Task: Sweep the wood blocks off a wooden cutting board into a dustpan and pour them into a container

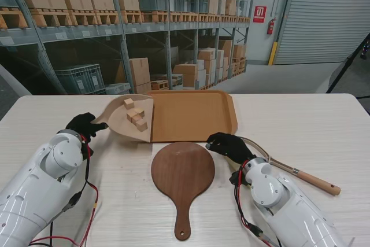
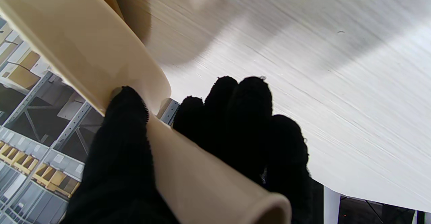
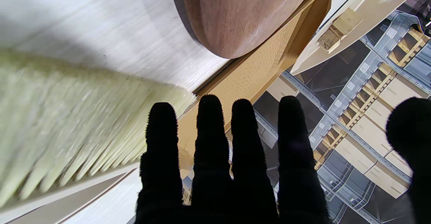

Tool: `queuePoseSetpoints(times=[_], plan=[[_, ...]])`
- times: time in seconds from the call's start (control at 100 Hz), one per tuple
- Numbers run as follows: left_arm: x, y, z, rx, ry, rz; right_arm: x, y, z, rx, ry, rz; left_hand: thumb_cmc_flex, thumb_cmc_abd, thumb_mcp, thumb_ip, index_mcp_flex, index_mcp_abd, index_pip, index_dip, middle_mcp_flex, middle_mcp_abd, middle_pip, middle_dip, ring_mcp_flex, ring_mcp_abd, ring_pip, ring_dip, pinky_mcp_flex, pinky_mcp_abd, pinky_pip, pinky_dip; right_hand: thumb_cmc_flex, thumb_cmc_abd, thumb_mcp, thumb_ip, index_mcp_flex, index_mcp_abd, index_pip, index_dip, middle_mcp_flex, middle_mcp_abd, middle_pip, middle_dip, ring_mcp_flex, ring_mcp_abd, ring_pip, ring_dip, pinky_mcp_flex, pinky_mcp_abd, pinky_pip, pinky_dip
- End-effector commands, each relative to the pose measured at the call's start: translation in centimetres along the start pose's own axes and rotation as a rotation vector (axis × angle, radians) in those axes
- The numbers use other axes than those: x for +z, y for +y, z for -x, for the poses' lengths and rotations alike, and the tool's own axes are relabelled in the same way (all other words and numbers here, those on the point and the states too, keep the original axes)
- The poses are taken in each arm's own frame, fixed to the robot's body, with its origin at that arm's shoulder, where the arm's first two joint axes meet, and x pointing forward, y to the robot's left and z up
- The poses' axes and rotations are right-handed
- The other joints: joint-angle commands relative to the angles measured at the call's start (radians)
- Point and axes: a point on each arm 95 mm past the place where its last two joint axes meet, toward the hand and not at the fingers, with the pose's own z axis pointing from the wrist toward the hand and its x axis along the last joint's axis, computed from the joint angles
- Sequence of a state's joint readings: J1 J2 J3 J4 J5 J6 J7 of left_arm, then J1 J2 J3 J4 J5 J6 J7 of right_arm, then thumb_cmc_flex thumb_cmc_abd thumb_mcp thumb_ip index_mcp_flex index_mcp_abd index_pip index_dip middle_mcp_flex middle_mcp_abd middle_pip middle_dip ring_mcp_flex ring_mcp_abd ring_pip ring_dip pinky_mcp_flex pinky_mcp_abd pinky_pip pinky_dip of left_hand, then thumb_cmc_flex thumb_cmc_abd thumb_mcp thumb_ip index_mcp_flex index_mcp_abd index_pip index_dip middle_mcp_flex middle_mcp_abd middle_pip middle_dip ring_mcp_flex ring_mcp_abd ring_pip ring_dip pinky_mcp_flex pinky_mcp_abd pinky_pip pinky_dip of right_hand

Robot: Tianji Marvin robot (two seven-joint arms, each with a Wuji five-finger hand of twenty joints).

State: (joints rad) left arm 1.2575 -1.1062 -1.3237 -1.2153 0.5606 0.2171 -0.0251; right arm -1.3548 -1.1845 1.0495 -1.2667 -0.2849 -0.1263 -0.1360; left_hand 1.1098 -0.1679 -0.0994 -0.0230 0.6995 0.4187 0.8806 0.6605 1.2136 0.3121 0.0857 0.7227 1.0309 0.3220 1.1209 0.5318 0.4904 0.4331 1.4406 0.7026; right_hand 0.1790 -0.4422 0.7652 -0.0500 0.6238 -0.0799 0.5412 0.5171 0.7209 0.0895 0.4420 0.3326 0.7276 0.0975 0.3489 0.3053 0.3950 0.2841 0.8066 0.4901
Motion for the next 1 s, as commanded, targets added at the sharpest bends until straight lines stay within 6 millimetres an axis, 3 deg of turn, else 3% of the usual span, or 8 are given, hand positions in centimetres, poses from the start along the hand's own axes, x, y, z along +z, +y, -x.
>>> queuePoseSetpoints(times=[0.0,0.34,0.99], plan=[[0.5,-0.7,-1.1,-0.008,0.022,0.002,-0.2,-0.7,-0.1,0.009,-0.004,-0.017,0.131,0.223,0.082,0.004,0.005,-0.014,0.098,0.013,-0.019,-0.318,1.201,-0.010,-0.002,-0.216,0.050,-0.005,-0.025,-0.093,-0.006,0.005,0.015,0.024,0.011,0.014,0.031,-0.011,0.014,-0.002,-0.005,-0.006,0.018,0.010,-0.005,-0.003,0.017,0.015,-0.007,0.023,0.018,0.027],[2.2,-0.5,-2.2,0.041,0.034,0.044,-0.1,-0.9,-0.3,0.024,-0.008,-0.013,0.135,0.219,0.080,0.005,-0.008,-0.005,0.110,0.000,-0.029,-0.323,1.207,-0.020,-0.009,-0.222,0.046,-0.008,-0.029,-0.095,-0.005,0.004,0.023,0.023,0.018,0.014,0.037,-0.010,0.017,0.000,-0.005,-0.005,0.018,0.010,-0.006,-0.004,0.017,0.014,-0.008,0.024,0.017,0.027],[2.8,-1.5,-3.7,0.164,0.068,0.016,-0.1,-1.1,-0.4,0.022,0.003,-0.015,0.153,0.162,0.097,0.026,0.005,0.023,0.123,-0.063,-0.010,-0.336,1.175,-0.062,0.015,-0.233,0.017,-0.031,0.010,-0.094,-0.012,-0.014,0.031,0.023,0.030,0.013,0.082,-0.006,0.028,0.010,0.001,-0.005,0.017,0.010,-0.003,-0.002,0.017,0.014,-0.006,0.026,0.017,0.027]])
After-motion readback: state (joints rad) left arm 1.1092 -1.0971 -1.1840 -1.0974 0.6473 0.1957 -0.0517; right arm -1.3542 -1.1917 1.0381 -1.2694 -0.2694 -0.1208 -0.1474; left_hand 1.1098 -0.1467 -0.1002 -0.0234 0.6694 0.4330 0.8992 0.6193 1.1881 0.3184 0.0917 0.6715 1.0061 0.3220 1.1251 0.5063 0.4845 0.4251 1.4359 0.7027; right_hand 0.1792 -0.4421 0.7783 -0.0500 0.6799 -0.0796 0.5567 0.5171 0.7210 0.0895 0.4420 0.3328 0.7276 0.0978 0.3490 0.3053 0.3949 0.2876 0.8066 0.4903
